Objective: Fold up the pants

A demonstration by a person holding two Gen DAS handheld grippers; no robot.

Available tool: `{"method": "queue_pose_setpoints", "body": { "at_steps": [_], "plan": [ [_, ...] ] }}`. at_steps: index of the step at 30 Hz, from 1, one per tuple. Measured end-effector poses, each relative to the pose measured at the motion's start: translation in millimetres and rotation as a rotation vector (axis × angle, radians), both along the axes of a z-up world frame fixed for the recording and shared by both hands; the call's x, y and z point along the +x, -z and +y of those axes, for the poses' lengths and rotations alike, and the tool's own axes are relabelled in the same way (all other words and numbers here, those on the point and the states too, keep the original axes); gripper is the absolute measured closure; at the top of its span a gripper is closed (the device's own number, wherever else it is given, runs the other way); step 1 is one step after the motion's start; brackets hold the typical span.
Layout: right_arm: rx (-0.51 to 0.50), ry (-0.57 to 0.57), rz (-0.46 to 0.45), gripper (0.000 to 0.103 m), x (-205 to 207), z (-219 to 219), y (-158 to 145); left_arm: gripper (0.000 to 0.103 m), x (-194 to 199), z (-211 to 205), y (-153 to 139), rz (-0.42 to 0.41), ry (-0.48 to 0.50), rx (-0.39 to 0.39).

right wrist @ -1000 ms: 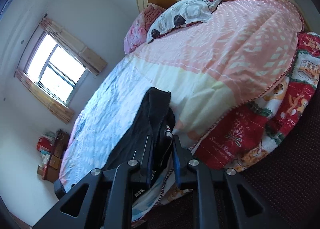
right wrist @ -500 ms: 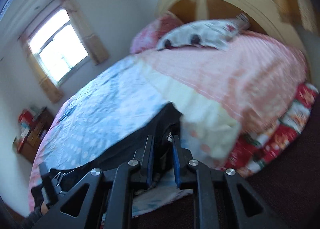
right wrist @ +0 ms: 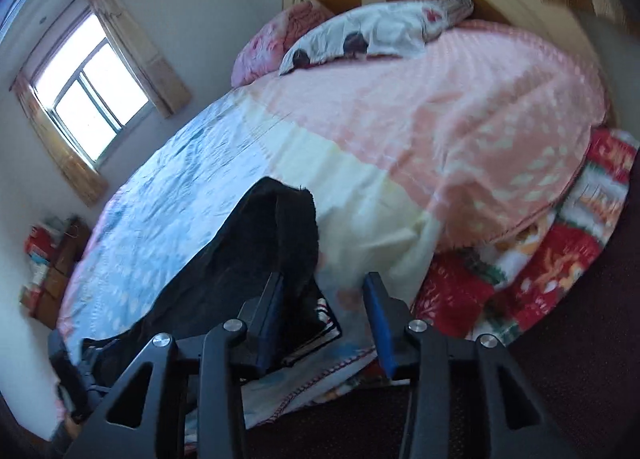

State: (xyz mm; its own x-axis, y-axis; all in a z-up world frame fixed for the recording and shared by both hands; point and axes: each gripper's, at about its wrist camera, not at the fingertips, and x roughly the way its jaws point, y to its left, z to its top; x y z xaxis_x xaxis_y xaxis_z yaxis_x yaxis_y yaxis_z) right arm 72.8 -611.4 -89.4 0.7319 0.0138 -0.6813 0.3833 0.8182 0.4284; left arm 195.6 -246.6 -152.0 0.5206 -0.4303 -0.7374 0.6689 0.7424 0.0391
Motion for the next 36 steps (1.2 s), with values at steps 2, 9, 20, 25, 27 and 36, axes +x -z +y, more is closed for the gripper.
{"method": "queue_pose_setpoints", "body": {
  "at_steps": [2,9,20,25,27,36],
  "plan": [
    [0.038,-0.004,-0.004,0.061,-3,-3,6,0.0,0,0,0,0.0,0.0,-0.001],
    [0.228,-0.051,-0.041,0.061,-12,-1,24,0.0,0,0,0,0.001,0.001,0.001],
    [0.18,-0.08,-0.11,0.061,-7,13,-4,0.0,0,0,0,-0.001,0.001,0.001],
    [0.184,-0.052,-0.098,0.061,-11,11,-4,0.0,0,0,1,-0.002,0.001,0.0],
    [0.181,-0.047,-0.107,0.061,-15,11,-10,0.0,0,0,1,-0.003,0.002,0.0],
    [0.156,-0.048,-0.076,0.077,-2,8,-1,0.0,1,-2,1,-0.004,0.001,-0.002]
  ]
}}
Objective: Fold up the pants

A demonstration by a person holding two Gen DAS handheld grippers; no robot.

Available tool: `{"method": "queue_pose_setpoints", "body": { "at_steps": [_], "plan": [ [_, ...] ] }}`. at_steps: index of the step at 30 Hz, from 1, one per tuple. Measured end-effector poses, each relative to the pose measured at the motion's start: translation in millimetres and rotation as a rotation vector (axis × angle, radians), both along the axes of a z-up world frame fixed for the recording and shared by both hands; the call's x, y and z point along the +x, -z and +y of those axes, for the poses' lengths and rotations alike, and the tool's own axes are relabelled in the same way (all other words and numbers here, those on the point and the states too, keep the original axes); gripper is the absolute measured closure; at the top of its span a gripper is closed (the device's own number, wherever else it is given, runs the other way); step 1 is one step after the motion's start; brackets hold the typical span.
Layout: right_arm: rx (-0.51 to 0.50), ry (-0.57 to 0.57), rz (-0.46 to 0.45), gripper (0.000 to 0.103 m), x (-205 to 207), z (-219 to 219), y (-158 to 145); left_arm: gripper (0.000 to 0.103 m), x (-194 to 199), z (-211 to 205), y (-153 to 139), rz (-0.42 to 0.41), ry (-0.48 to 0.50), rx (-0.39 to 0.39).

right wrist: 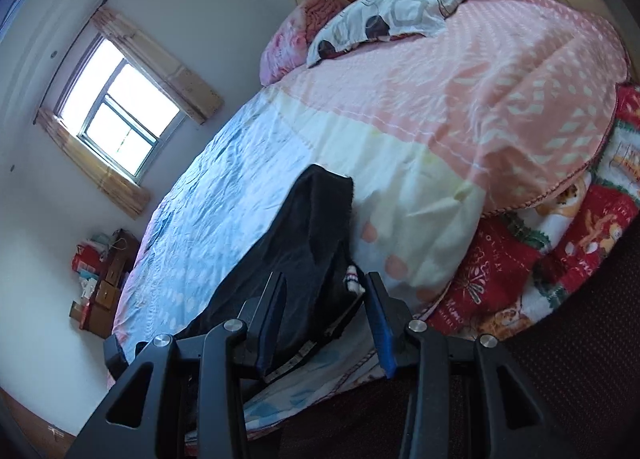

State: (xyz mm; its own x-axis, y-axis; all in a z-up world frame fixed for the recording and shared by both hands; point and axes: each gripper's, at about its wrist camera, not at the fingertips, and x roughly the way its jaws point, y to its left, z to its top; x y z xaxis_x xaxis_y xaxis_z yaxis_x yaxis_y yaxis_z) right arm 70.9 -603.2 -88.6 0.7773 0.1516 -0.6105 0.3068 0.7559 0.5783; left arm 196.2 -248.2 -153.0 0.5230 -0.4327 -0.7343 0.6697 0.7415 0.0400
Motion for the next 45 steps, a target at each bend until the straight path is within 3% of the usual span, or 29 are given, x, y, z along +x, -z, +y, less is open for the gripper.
{"method": "queue_pose_setpoints", "body": {
  "at_steps": [4,7,10,11,15,21,28,31,32,35,36,39,42,45],
  "plan": [
    [-0.031,0.005,-0.049,0.085,-8,9,-9,0.0,0,2,-4,0.012,-0.031,-0.013],
    [-0.125,-0.057,-0.117,0.086,-15,42,-37,0.0,1,12,-24,0.063,-0.061,-0.174],
    [-0.306,-0.191,-0.133,0.086,-9,100,-57,0.0,4,13,-41,0.202,0.012,-0.396],
    [-0.373,-0.259,-0.123,0.086,-3,127,-58,0.0,8,12,-41,0.292,0.051,-0.482],
    [-0.556,-0.457,-0.058,0.087,19,207,-33,0.0,22,11,-24,0.512,0.053,-0.646],
    [-0.812,-0.654,-0.002,0.087,20,285,19,0.0,32,8,2,0.615,0.023,-0.642],
    [-0.774,-0.666,0.002,0.087,18,288,27,0.002,27,-2,1,0.61,0.037,-0.627],
    [-0.745,-0.651,-0.028,0.087,15,284,22,0.018,22,-9,-4,0.599,0.045,-0.625],
    [-0.746,-0.65,-0.041,0.087,11,284,21,0.028,21,-9,-4,0.591,0.04,-0.621],
    [-0.749,-0.665,-0.084,0.087,11,292,16,0.075,20,-17,-6,0.56,0.053,-0.578],
    [-0.759,-0.673,-0.096,0.087,8,296,15,0.082,19,-18,-7,0.54,0.049,-0.556],
    [-0.809,-0.681,-0.105,0.085,4,302,16,0.089,15,-16,-11,0.491,0.055,-0.518],
    [-0.784,-0.691,-0.137,0.082,1,300,14,0.09,14,3,-18,0.432,0.05,-0.485],
    [-0.768,-0.666,-0.212,0.042,-8,292,2,0.09,13,40,-27,0.381,0.012,-0.476]
  ]
}}
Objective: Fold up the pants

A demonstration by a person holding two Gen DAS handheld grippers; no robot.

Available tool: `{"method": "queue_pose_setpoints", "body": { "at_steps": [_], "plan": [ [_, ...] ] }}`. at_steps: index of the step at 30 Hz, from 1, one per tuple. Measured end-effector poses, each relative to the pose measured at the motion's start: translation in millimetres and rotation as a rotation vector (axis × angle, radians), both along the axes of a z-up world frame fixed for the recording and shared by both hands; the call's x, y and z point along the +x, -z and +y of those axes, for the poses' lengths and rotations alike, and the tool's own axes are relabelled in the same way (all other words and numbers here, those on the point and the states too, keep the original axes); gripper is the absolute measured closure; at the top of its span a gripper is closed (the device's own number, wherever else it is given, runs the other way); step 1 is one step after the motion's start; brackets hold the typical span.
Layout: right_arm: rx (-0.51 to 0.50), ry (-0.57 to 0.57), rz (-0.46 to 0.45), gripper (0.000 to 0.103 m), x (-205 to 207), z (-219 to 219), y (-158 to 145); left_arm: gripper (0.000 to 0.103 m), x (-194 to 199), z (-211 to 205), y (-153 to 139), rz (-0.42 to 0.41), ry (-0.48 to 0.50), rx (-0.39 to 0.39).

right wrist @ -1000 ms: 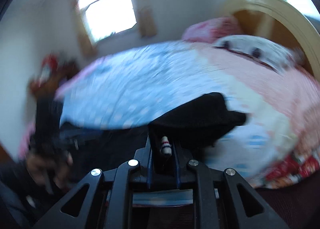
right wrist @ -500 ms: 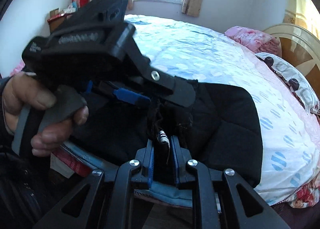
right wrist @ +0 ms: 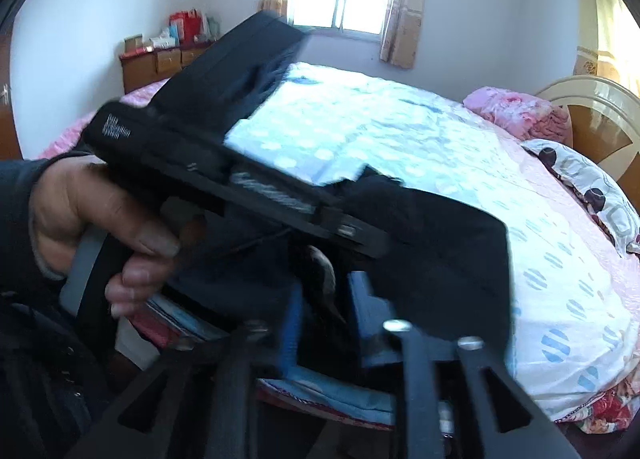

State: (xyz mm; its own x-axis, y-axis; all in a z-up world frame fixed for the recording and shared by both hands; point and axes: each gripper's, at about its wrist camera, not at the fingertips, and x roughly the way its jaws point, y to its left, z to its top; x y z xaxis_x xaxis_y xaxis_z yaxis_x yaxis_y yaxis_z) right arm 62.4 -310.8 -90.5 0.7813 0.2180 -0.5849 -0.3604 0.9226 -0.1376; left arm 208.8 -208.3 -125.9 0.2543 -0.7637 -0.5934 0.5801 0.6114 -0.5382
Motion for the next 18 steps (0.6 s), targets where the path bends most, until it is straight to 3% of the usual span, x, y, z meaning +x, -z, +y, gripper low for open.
{"method": "queue_pose_setpoints", "body": {
  "at_steps": [1,3,9,18],
  "plan": [
    [0.014,0.0,-0.028,0.037,-3,-1,-3,0.09,0,17,-2,-0.009,-0.027,0.009],
    [0.074,-0.022,-0.061,0.036,-8,-6,-10,0.09,-1,45,-2,-0.014,-0.058,0.043],
    [0.15,-0.021,-0.006,0.036,0,-10,2,0.09,-4,121,15,-0.001,-0.199,0.118],
    [0.114,-0.043,0.058,0.036,6,-2,17,0.09,-12,146,33,0.027,-0.252,0.146]
  ]
}}
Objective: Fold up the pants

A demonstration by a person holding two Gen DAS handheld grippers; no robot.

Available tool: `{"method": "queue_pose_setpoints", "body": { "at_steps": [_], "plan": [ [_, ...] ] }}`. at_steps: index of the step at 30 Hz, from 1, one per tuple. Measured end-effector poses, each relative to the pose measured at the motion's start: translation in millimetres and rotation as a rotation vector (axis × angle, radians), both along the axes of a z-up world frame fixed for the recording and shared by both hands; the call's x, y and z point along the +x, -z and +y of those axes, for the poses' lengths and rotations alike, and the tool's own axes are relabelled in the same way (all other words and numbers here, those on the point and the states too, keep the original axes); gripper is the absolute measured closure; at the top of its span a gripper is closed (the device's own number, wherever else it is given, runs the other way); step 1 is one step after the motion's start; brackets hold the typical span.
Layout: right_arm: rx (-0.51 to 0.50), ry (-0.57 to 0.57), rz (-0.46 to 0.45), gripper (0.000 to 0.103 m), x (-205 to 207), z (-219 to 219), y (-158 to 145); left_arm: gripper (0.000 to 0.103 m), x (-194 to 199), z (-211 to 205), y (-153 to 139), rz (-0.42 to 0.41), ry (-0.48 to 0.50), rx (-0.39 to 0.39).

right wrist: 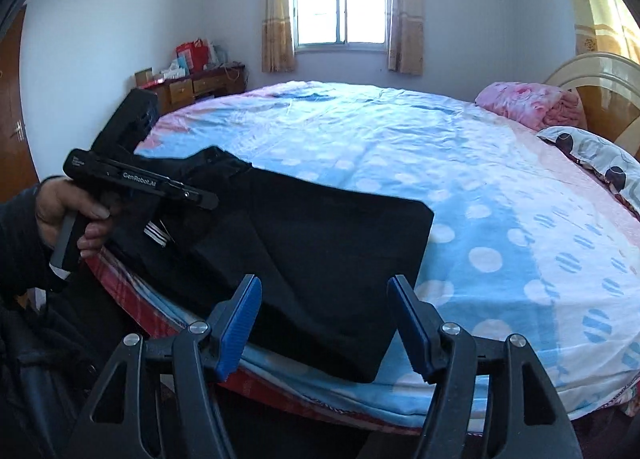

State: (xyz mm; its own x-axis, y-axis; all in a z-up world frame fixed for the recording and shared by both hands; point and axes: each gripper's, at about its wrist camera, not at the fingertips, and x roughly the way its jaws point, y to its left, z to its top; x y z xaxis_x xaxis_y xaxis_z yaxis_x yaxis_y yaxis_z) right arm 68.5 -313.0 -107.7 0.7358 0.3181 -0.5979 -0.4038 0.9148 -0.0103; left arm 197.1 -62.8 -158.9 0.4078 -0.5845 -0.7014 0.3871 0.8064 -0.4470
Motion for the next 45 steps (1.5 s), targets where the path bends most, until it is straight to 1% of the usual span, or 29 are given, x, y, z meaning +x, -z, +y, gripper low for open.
{"method": "queue_pose_setpoints", "body": {
  "at_steps": [3,5,6,8,10,12,13,14,15,16,17,18,19,21,22,24,25,27,29,31,32,34,36,37,40,41,42,43,45],
  "plan": [
    [0.0,-0.004,0.023,0.036,3,2,8,0.09,1,2,4,0.01,0.002,0.009],
    [-0.009,-0.011,0.111,0.036,10,5,20,0.089,3,4,8,0.022,-0.004,-0.003],
    [-0.026,-0.005,0.136,0.036,14,7,24,0.084,3,4,8,0.02,-0.007,-0.006],
    [-0.083,0.012,0.168,0.036,19,13,31,0.082,2,4,6,0.015,-0.011,0.011],
    [-0.127,0.012,0.161,0.036,17,19,31,0.078,-1,4,1,-0.005,-0.016,0.045],
    [-0.148,0.012,0.16,0.036,14,20,23,0.053,-9,6,-12,-0.078,-0.066,0.128],
    [-0.142,0.014,0.151,0.036,13,20,17,0.048,-13,8,-18,-0.117,-0.087,0.145],
    [-0.12,0.017,0.134,0.036,12,18,8,0.037,-17,10,-25,-0.155,-0.109,0.147],
    [-0.084,0.015,0.12,0.036,12,15,-2,0.03,-20,12,-31,-0.182,-0.129,0.138],
    [-0.047,0.011,0.116,0.036,14,14,-8,0.03,-22,12,-36,-0.197,-0.136,0.122],
    [-0.002,0.003,0.115,0.036,19,12,-16,0.03,-24,8,-38,-0.206,-0.118,0.098],
    [0.031,0.001,0.11,0.036,26,11,-21,0.029,-25,3,-37,-0.207,-0.104,0.096],
    [0.058,0.005,0.102,0.036,36,11,-26,0.029,-25,-3,-34,-0.203,-0.09,0.11],
    [0.102,0.01,0.088,0.036,58,12,-28,0.029,-23,-16,-22,-0.185,-0.074,0.172],
    [0.12,0.013,0.104,0.036,71,13,-24,0.029,-21,-19,-15,-0.173,-0.083,0.202],
    [0.151,0.046,0.181,0.036,101,12,-10,0.029,-17,-19,-4,-0.153,-0.104,0.247],
    [0.161,0.072,0.226,0.036,115,10,0,0.029,-16,-17,-1,-0.153,-0.112,0.262],
    [0.175,0.124,0.354,0.036,139,4,27,0.029,-16,-13,0,-0.162,-0.105,0.258],
    [0.195,0.112,0.353,0.031,141,2,30,0.029,-15,-11,-2,-0.156,-0.105,0.246],
    [0.154,0.102,0.356,0.029,139,9,23,0.029,-18,-3,-8,-0.158,-0.113,0.232],
    [0.128,0.108,0.36,0.029,138,13,17,0.029,-21,4,-14,-0.181,-0.123,0.224],
    [0.141,0.088,0.332,0.029,135,16,1,0.029,-26,22,-23,-0.216,-0.164,0.25],
    [0.179,0.029,0.299,0.029,139,28,-17,0.025,-27,44,-26,-0.232,-0.219,0.298],
    [0.199,-0.002,0.289,0.029,143,38,-25,0.025,-26,56,-25,-0.234,-0.249,0.316],
    [0.295,-0.097,0.327,0.03,167,76,-34,0.025,-22,93,-19,-0.199,-0.346,0.33],
    [0.325,-0.13,0.346,0.03,178,91,-34,0.025,-21,106,-16,-0.186,-0.382,0.317],
    [0.344,-0.162,0.368,0.034,188,109,-32,0.025,-20,113,-16,-0.175,-0.396,0.298],
    [0.358,-0.188,0.396,0.044,200,128,-30,0.025,-18,119,-17,-0.161,-0.397,0.283],
    [0.383,-0.218,0.46,0.053,223,160,-23,0.022,-20,127,-23,-0.191,-0.415,0.297]
  ]
}}
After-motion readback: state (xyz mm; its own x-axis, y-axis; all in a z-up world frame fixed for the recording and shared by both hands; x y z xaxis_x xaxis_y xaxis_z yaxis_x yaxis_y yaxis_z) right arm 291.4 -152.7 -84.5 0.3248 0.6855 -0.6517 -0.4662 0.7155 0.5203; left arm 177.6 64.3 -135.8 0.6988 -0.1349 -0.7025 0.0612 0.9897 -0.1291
